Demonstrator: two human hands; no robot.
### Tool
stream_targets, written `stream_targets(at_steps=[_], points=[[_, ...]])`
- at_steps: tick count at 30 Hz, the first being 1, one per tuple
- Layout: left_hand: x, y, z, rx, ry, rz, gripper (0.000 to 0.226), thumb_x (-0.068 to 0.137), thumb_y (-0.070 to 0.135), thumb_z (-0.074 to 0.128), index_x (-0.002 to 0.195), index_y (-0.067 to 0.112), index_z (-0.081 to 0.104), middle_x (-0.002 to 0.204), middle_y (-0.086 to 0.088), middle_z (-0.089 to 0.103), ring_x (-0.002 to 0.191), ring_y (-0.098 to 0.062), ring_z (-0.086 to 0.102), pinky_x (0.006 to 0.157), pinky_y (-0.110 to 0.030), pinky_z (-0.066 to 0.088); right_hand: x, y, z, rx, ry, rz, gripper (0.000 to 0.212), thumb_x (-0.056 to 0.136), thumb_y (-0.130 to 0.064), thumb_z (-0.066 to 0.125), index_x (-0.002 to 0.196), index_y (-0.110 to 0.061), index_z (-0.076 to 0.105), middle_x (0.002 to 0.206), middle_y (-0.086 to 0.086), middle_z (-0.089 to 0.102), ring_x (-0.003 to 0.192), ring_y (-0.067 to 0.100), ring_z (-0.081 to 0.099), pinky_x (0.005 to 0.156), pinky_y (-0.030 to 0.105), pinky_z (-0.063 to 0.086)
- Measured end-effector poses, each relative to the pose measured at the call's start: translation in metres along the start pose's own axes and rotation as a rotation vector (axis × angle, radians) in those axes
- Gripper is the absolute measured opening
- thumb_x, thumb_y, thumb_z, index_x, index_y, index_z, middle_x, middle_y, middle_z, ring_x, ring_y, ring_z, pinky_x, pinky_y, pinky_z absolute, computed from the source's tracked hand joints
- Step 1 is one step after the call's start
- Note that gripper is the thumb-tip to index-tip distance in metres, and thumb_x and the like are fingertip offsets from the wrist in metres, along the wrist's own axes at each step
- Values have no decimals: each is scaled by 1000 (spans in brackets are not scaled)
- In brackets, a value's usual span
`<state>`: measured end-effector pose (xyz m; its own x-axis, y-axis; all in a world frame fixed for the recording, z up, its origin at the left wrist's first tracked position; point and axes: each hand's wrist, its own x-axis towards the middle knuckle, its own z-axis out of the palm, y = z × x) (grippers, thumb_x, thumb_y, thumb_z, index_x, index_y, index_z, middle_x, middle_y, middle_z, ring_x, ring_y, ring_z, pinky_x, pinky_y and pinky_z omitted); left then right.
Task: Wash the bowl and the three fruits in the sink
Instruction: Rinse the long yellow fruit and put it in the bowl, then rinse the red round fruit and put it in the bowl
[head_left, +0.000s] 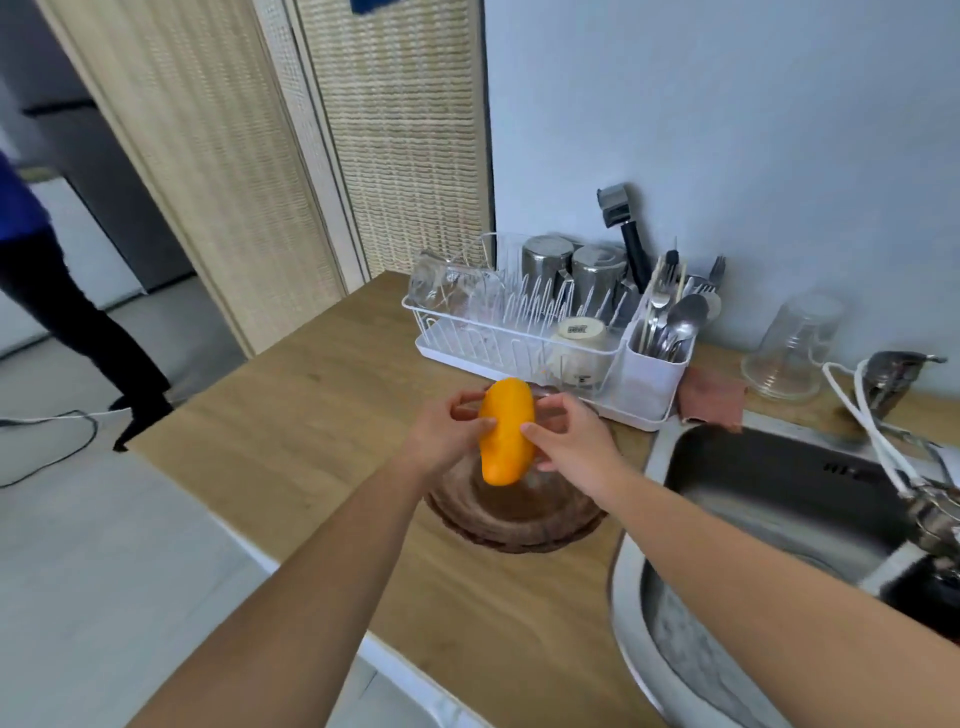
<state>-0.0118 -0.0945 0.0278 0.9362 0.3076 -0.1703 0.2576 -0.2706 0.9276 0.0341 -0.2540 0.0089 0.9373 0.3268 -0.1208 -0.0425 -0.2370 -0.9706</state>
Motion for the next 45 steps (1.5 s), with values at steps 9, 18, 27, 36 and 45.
stream_targets(at_steps=[9,18,27,36,45], points=[[13,-30,-11,409,39,-97,49,92,17,59,138,10,46,137,-11,53,125,-24,52,102,-31,39,24,26,45,-94,-69,169,28,86,-23,67,110,-19,53,112,9,60,98,28,64,63,35,59],[0,-16,-1,392,259,114,23,85,19,65,108,23,65,98,4,67,95,-16,64,87,-32,52,4,18,12,-210,11,-63,18,83,-26,69,100,-23,63,91,-2,64,84,19,65,81,43,57],[-72,3,144,143,-182,331,20,83,8,66,89,26,63,69,6,60,65,-2,55,63,-13,46,-137,68,-113,-205,250,-32,16,82,-4,69,81,-21,67,75,1,69,68,9,63,62,18,51],[-102,-7,333,187,-688,223,17,85,5,63,94,20,62,74,7,55,58,3,51,59,-9,42,-214,160,-256,-290,679,454,28,82,-17,72,108,-19,64,102,3,68,90,17,63,75,24,43],[-83,-14,468,260,-729,-28,51,88,19,62,136,17,46,128,-9,56,114,-25,57,101,-37,46,-181,211,-307,-397,665,706,76,86,-19,63,149,-18,21,138,18,47,122,34,51,99,42,44]])
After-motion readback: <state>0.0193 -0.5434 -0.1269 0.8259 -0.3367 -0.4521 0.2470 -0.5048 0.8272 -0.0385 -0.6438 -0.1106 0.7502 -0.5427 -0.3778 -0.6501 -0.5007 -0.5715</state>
